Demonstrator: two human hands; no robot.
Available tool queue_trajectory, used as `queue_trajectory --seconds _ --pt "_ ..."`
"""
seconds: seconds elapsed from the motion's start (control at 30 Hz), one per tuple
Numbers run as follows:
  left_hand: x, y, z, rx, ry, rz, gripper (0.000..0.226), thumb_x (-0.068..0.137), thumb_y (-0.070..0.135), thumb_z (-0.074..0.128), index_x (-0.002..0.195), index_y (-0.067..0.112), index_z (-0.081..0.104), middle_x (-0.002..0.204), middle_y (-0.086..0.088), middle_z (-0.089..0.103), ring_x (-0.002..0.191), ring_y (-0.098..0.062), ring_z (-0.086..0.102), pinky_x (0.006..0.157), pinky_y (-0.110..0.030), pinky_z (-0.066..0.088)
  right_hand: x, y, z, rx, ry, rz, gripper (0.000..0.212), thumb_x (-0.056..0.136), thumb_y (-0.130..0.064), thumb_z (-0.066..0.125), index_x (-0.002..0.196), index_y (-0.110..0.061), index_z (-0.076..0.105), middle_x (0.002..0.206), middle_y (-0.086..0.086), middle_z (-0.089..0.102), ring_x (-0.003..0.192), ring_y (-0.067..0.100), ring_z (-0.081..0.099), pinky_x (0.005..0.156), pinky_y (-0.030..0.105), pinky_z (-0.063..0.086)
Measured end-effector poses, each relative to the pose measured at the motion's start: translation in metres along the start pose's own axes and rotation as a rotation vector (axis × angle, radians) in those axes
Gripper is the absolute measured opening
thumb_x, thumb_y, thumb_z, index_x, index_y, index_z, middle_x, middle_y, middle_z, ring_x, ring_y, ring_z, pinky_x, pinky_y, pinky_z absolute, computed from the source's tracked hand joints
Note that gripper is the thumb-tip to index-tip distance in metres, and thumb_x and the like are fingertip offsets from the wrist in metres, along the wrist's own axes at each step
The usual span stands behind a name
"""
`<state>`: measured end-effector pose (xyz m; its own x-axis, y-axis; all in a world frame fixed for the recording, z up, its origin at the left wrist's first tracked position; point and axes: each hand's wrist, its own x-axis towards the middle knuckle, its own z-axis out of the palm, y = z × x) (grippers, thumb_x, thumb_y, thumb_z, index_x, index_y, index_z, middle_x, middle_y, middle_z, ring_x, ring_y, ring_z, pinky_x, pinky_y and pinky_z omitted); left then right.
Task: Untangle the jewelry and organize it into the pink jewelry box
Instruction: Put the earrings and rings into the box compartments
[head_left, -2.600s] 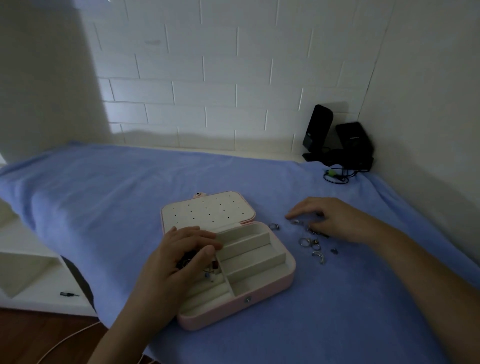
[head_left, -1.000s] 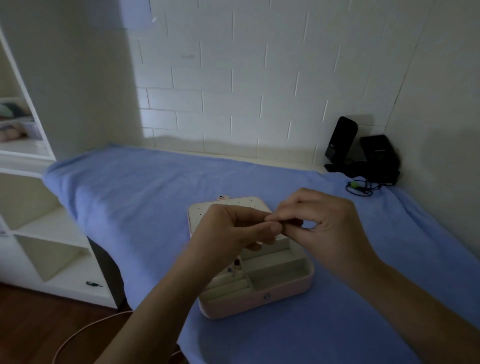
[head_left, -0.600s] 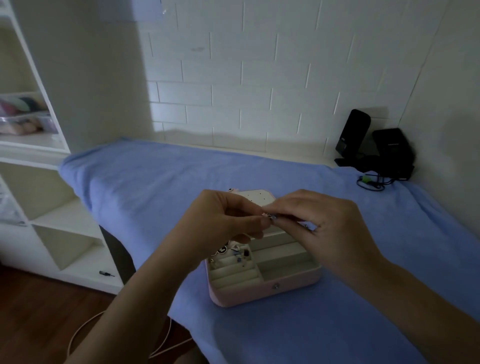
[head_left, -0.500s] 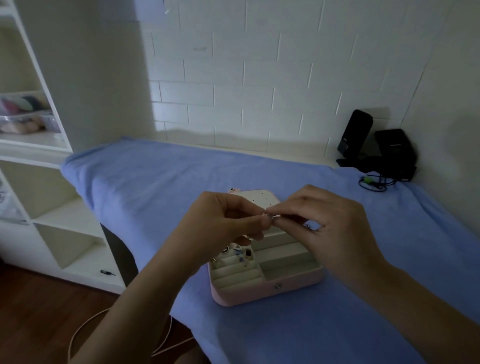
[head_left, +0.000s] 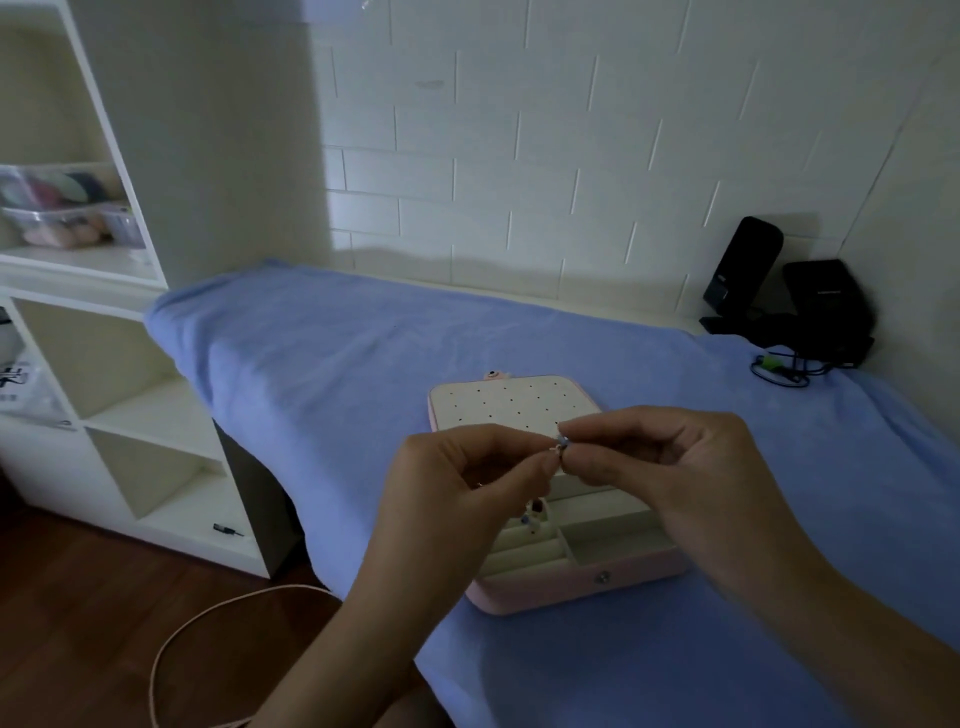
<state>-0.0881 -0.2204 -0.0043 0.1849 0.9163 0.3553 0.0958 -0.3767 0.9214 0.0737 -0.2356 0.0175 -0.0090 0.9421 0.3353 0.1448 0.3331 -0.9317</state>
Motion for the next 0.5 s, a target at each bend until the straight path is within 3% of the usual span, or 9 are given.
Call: queue_trajectory --seconds 0.23,0.37,0.5 --pt "-0.012 -0.008 -0.010 -0.029 0.083 0.075 0.010 0.067 0.027 0.070 0.073 0.035 0.072 0.066 0.011 0.071 0.058 -0.007 0.066 0.056 -0.018 0.053 0.005 -0.004 0.011 -0.115 -0.042 -0.056 0.015 0.058 -0.016 0.077 0.072 -0.013 0.076 0.069 0.001 0.073 0.066 0.011 0.070 0.061 0.011 0.050" --pt "-0.015 -0.015 -0.016 -0.026 0.099 0.081 0.019 0.072 0.013 0.074 0.073 0.031 0.074 0.066 0.010 0.070 0.057 -0.011 0.064 0.056 -0.024 0.055 0.013 -0.011 0.015 -0.235 -0.171 -0.111 0.012 0.059 -0.022 0.076 0.070 -0.017 0.077 0.069 -0.002 0.072 0.066 0.010 0.068 0.063 0.014 0.051" --pt "-0.017 -0.018 -0.023 0.016 0.072 0.082 0.023 0.075 0.011 0.076 0.074 0.034 0.074 0.066 0.014 0.069 0.054 -0.004 0.060 0.052 -0.016 0.048 0.026 -0.016 0.015 -0.282 -0.300 -0.072 0.015 0.058 -0.027 0.076 0.072 -0.022 0.077 0.073 0.000 0.073 0.071 0.013 0.070 0.070 0.021 0.055"
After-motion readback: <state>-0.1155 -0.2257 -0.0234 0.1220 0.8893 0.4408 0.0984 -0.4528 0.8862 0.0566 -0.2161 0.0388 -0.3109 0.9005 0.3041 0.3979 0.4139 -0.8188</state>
